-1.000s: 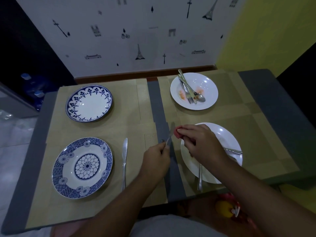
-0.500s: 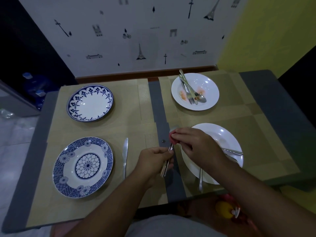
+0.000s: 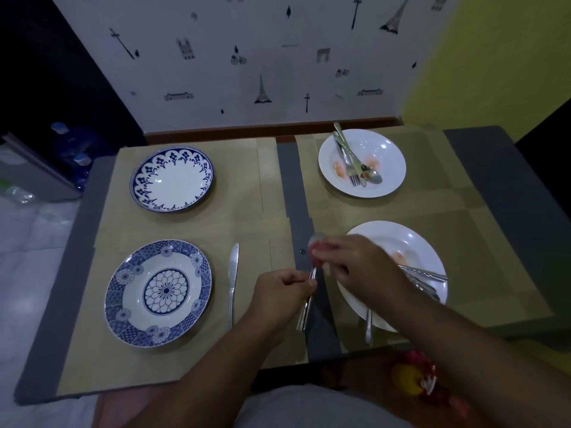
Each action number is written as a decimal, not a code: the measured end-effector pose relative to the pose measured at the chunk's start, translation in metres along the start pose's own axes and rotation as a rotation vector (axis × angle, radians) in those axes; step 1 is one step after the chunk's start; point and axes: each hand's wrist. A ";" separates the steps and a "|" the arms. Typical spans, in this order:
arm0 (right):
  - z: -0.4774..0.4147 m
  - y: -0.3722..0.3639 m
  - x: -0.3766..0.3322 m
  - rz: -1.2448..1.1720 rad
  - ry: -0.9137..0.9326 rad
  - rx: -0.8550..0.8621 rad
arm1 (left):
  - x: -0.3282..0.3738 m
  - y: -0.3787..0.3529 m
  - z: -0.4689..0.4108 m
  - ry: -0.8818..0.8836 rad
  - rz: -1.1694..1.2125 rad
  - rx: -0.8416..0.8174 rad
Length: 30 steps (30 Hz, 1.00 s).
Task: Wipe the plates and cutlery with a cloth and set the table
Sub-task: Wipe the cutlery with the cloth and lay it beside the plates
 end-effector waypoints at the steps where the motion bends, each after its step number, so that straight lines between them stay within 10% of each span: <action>1: 0.009 -0.004 -0.005 -0.008 0.056 -0.031 | -0.002 0.001 0.001 -0.022 -0.012 0.002; 14: -0.042 -0.019 0.001 -0.068 -0.166 0.002 | -0.022 0.021 -0.003 -0.060 0.027 0.136; 30: -0.030 -0.068 -0.032 -0.188 -0.076 -0.163 | -0.082 0.033 -0.055 -0.299 -0.547 0.480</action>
Point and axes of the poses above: each hand's wrist, its own z-axis away from the middle knuckle, its own y-axis out of the back of the hand, x = y × z, and after that the axes turned 11 degrees about x, right-handed
